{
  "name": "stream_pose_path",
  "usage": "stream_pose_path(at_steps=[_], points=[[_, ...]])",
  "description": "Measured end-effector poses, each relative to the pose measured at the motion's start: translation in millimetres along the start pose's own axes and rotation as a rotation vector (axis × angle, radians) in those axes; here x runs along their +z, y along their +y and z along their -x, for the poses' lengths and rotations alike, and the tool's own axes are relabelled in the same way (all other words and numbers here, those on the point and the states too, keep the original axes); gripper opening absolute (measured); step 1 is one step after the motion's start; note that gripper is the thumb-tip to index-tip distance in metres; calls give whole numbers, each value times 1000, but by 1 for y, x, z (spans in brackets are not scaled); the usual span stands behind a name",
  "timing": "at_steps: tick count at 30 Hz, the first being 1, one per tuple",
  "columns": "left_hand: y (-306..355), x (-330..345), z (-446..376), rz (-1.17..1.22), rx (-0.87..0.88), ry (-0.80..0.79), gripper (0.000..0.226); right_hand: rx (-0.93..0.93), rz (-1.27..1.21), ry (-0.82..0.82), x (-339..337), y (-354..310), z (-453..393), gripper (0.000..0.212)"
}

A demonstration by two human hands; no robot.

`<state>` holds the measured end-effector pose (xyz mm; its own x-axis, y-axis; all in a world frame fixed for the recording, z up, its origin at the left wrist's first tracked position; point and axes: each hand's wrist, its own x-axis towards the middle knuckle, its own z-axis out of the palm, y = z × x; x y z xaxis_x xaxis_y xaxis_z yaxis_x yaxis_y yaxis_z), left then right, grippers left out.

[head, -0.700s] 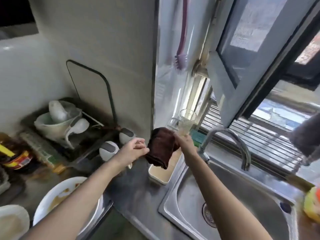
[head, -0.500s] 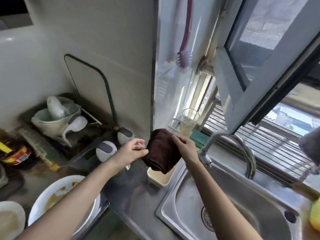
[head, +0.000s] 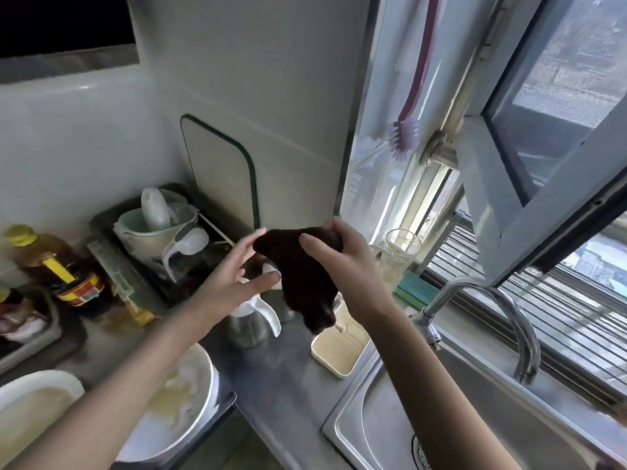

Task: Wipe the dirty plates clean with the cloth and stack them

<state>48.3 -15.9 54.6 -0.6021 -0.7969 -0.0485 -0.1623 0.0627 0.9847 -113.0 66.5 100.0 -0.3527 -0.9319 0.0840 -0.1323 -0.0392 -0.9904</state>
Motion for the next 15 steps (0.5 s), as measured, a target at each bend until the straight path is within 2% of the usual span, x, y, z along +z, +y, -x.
stream_pose_path(at_steps=[2,4,5,7,9,11,12,15], points=[[9,-18,21,139,33,61,75,16,-126,-154,14,-13,3,20],[7,-38,42,386,-54,61,68,83,-252,-224,34,-13,5,17],[2,-47,51,466,-113,57,61,141,-317,-217,46,-7,8,16],[-12,-62,70,501,-200,148,37,292,-436,-214,71,15,20,20],[-32,-73,86,481,-256,298,21,442,-437,-340,99,42,41,37],[-63,-82,103,349,-330,398,10,572,-389,-452,129,67,68,42],[-82,-86,114,250,-370,403,9,639,-373,-446,143,78,82,40],[-143,-97,146,86,-550,364,7,786,-393,-284,175,109,117,21]])
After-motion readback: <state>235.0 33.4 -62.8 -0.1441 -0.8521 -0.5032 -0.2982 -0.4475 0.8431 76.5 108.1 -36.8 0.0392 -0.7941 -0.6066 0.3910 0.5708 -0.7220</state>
